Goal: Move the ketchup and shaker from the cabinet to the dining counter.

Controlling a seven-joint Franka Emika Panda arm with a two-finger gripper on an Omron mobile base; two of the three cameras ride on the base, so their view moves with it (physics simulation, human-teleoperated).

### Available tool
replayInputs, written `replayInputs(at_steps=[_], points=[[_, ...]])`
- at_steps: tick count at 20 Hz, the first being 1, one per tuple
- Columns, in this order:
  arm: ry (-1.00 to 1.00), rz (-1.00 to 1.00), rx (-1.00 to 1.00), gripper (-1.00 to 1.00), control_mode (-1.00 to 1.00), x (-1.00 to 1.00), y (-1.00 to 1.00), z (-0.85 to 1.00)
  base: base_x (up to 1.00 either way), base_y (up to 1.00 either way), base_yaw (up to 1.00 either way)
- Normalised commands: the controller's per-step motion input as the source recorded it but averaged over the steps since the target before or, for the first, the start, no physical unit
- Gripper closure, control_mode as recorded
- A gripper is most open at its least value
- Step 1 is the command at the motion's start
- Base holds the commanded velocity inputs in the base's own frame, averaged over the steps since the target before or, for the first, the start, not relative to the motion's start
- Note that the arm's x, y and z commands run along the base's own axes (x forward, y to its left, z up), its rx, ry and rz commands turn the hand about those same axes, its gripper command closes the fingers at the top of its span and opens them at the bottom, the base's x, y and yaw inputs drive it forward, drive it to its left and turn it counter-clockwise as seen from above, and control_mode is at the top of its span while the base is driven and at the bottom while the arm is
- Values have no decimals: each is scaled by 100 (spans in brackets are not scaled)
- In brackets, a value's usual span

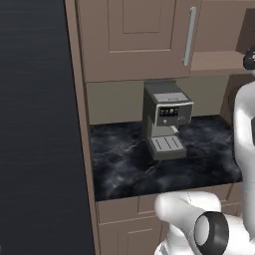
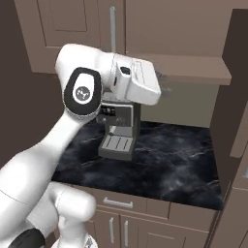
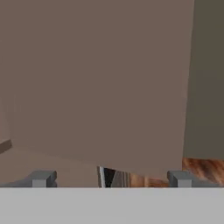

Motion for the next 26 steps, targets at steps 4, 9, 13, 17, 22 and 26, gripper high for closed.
replayInputs(at_steps=[4, 9, 13, 17, 22, 26], points=[[-1, 57, -6, -100, -100, -42, 100, -8, 0, 0, 0], [-8, 56, 0, -100, -100, -4, 97, -4, 0, 0, 0], [-15, 49, 0, -100, -100, 0, 91, 0, 0, 0, 0], [-18, 39, 0, -100, -100, 8, 74, 0, 0, 0, 0], [-21, 30, 0, -100, -100, 22, 30, 9, 0, 0, 0], [-25, 19, 0, -100, -100, 36, 9, 20, 0, 0, 0]])
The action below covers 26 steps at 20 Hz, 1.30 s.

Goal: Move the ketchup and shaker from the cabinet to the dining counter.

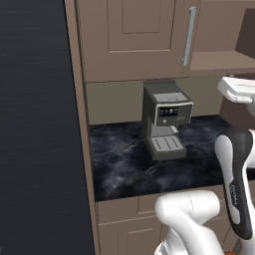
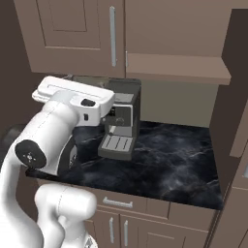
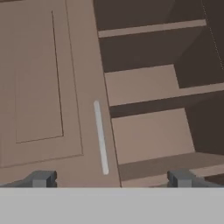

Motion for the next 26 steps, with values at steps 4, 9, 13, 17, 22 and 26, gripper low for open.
replayInputs(at_steps=[4, 9, 13, 17, 22, 26], points=[[-18, 12, -2, -100, -100, 39, 25, 12, 0, 0, 0], [-11, 8, -3, -100, -100, 45, 37, 8, 0, 0, 0], [-2, 2, -3, -100, -100, 66, 12, 9, 0, 0, 0], [0, 0, -5, -100, -100, 67, 0, 8, 0, 0, 0], [0, 0, -6, -100, -100, 59, 0, 2, 0, 0, 0], [0, 0, -7, -100, -100, 54, 0, 0, 0, 0, 0]])
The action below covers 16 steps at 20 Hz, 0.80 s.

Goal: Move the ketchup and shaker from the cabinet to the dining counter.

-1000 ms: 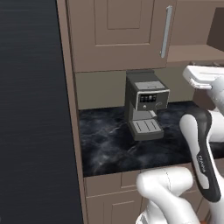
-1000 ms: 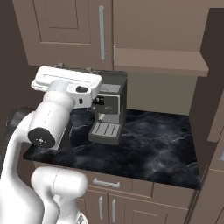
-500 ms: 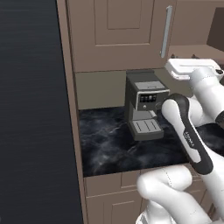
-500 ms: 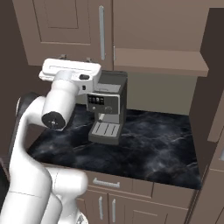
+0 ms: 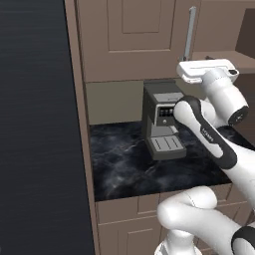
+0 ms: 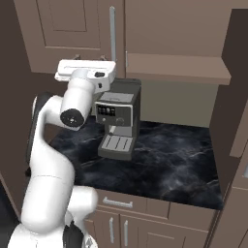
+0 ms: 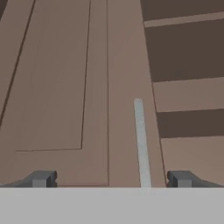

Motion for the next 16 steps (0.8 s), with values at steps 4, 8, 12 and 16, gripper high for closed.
replayInputs(at_steps=[4, 8, 12, 16], points=[[0, -1, -7, -100, -100, 47, -2, 0, 0, 0, 0], [0, -4, -5, -100, -100, 33, -13, 0, 0, 0, 0], [0, -7, -4, -100, -100, 18, -24, 0, 0, 0, 0], [0, -6, -2, -100, -100, 26, -9, 0, 0, 0, 0]])
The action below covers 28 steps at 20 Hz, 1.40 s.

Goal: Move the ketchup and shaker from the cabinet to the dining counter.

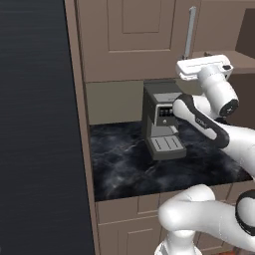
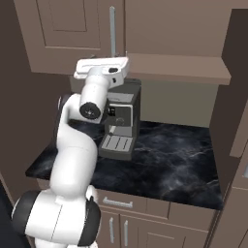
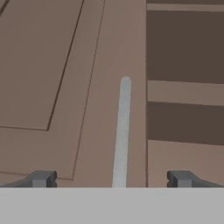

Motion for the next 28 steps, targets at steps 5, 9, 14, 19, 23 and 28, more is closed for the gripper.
replayInputs(at_steps=[5, 9, 14, 19, 23, 28], points=[[0, -2, 0, -100, -100, 35, 0, 2, 0, 0, 0], [0, -2, 0, -100, -100, 46, 0, 6, 0, 0, 0], [0, -2, 0, -100, -100, 48, 0, 4, 0, 0, 0], [0, -2, -1, -100, -100, 49, 2, 2, 0, 0, 0], [1, -1, -1, 100, -100, 55, 1, 3, 0, 0, 0], [8, -1, -2, 100, -100, 58, 17, 5, 0, 0, 0]])
